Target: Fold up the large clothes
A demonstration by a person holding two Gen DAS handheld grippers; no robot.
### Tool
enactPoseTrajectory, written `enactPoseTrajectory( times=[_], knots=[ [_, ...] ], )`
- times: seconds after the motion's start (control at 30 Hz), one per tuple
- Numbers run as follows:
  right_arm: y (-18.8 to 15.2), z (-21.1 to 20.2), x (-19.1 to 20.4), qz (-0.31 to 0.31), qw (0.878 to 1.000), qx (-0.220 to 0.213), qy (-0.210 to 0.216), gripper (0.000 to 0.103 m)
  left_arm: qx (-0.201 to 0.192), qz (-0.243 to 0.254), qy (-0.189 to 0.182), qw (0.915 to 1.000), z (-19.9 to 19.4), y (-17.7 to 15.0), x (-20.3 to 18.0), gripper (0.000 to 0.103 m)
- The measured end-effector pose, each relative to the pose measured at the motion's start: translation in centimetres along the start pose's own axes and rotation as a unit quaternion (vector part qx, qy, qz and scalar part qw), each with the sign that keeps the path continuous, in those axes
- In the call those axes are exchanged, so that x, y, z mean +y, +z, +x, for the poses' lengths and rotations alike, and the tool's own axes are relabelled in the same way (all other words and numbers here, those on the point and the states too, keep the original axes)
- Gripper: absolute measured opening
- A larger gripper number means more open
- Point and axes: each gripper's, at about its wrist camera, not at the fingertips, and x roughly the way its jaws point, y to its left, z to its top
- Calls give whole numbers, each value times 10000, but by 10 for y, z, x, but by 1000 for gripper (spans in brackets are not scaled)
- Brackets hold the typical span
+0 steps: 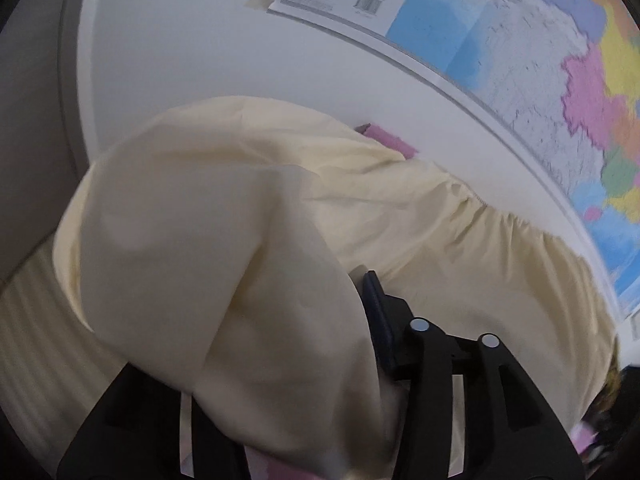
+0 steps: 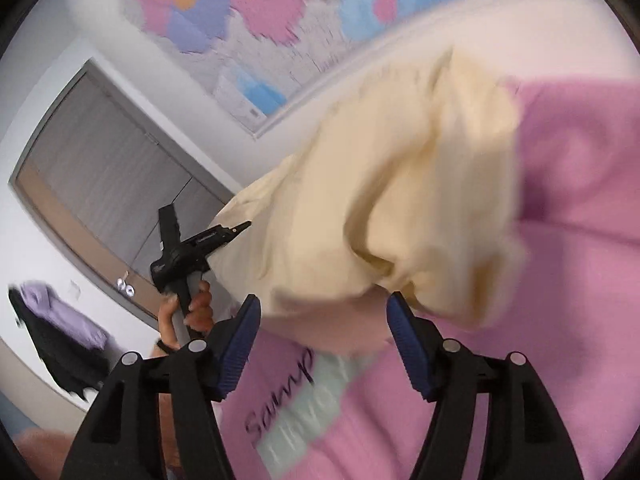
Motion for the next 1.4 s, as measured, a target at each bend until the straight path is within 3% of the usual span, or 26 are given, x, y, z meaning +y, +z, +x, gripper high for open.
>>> enactPoseTrajectory(
  times=[0.07,0.13,0.17,0.2,0.23,0.27,0.3,0.33,0.37,0.4,0.47,0.53,0.63,0.67,0.7,0.77,0.83,0.9,0.93,0.97,1.07,1.17,1.2,1.3,1.4],
  knots=[
    [5,-28,6,-311,9978,-283,-518,59,53,46,138,9999,-10,-7,-1,52],
    [12,-43,7,-322,9949,-510,-802,57,13,71,187,9998,-26,-12,-2,64],
    [16,-49,7,-328,9934,-646,-889,61,-41,82,203,9998,-35,-16,-4,66],
    [22,-49,3,-349,9915,-721,-1025,78,-71,77,255,9996,-41,-18,-3,69],
    [25,-44,0,-356,9906,-675,-1138,84,-93,88,419,9990,-48,-21,-4,78],
    [28,-35,-14,-329,9910,-545,-1177,84,-142,63,551,9984,-56,-22,-4,80],
    [30,-21,-21,-256,9926,-313,-1143,71,-201,13,562,9982,-63,-22,-5,80],
    [28,-11,-27,-265,9942,-150,-1031,50,-232,-21,581,9980,-67,-22,-7,80],
    [24,-3,-37,-371,9944,19,-987,14,-283,-37,609,9977,-75,-21,-9,80],
    [26,6,-37,-615,9907,218,-1193,9,-347,-28,573,9977,-83,-22,-11,80],
    [27,3,-25,-1330,9804,222,-1440,5,-532,215,540,9969,-96,-26,-24,80],
    [31,-16,-6,-2290,9538,-117,-1939,4,-542,665,358,9957,-100,-32,-44,81],
    [34,-26,10,-2968,9196,-466,-2533,4,-203,1308,78,9912,-79,-49,-79,81],
    [31,-19,10,-3041,9156,-370,-2604,4,-27,1354,26,9908,-68,-52,-83,81],
    [23,-2,2,-3089,9140,71,-2628,5,210,1363,8,9904,-52,-56,-86,77],
    [9,16,-17,-3073,9090,751,-2714,7,231,1440,136,9892,-38,-61,-89,78],
    [6,3,-22,-2733,9253,678,-2542,8,171,1465,191,9889,-37,-63,-89,77],
    [18,-22,-16,-2231,9511,310,-2114,18,177,1501,220,9883,-42,-62,-90,77],
    [24,-32,-9,-2138,9569,119,-1965,23,152,1508,179,9883,-46,-61,-90,77],
    [31,-41,3,-2114,9604,-121,-1810,36,116,1537,121,9880,-49,-62,-93,77],
    [44,-36,30,-2171,9634,-473,-1503,44,23,1640,74,9864,-53,-66,-108,79],
    [60,5,27,-1682,9767,-219,-1312,44,-78,1727,192,9848,-55,-79,-124,87],
    [62,15,25,-1645,9775,-146,-1314,44,-101,1787,258,9835,-54,-84,-129,93],
    [44,66,5,-1386,9739,484,-1730,42,-132,2011,555,9779,-48,-98,-139,98],
    [27,72,2,-1317,9747,525,-1729,43,-97,1997,699,9773,-47,-105,-140,97]
  ],
)
